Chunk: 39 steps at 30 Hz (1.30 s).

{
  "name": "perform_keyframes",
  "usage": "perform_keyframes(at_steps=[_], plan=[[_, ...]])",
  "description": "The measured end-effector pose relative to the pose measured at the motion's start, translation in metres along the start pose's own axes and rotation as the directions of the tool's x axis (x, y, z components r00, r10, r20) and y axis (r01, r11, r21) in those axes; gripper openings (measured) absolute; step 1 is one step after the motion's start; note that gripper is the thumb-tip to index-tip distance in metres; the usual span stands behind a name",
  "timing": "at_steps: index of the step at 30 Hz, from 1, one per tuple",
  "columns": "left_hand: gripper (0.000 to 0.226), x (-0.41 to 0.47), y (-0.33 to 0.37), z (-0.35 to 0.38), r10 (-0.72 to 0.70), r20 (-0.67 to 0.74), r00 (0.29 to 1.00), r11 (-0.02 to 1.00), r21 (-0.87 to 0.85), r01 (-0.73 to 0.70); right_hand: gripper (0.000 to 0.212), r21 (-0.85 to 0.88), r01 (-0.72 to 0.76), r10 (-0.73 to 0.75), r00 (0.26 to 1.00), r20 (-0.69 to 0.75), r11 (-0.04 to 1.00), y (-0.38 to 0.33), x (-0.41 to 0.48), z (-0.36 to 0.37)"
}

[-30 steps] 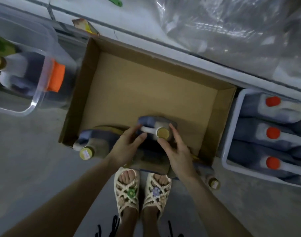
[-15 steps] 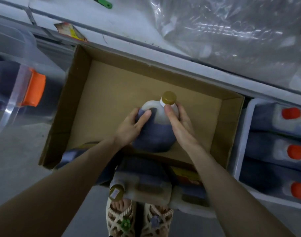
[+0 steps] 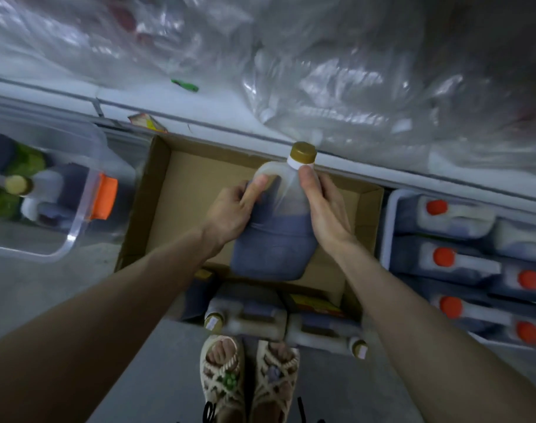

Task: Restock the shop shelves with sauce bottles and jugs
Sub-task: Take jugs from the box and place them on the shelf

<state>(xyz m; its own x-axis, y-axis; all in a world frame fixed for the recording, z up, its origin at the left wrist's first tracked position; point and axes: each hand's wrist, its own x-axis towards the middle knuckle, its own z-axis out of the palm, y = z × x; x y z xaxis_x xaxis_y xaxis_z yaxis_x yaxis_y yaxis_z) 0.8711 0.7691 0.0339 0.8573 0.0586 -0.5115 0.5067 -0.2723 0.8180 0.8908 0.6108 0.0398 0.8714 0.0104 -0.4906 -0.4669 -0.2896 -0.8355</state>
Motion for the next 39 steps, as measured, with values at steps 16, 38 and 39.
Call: perform_keyframes(at_steps=[16, 38, 39], plan=[[0.046, -0.211, 0.442, -0.100, 0.524, 0.024, 0.851, 0.851, 0.005, -0.525, 0.055, -0.105, 0.363, -0.377, 0.865, -0.331, 0.926, -0.423, -0.224, -0.166], [0.051, -0.278, 0.734, -0.096, 0.753, -0.065, 0.655, 0.656, -0.007, -0.755, 0.053, -0.206, 0.609, -0.615, 0.601, -0.510, 0.766, -0.667, -0.282, -0.329], [0.050, -0.272, 0.739, -0.092, 0.755, -0.076, 0.651, 0.653, -0.001, -0.758, 0.051, -0.211, 0.615, -0.623, 0.597, -0.505, 0.760, -0.671, -0.274, -0.333]])
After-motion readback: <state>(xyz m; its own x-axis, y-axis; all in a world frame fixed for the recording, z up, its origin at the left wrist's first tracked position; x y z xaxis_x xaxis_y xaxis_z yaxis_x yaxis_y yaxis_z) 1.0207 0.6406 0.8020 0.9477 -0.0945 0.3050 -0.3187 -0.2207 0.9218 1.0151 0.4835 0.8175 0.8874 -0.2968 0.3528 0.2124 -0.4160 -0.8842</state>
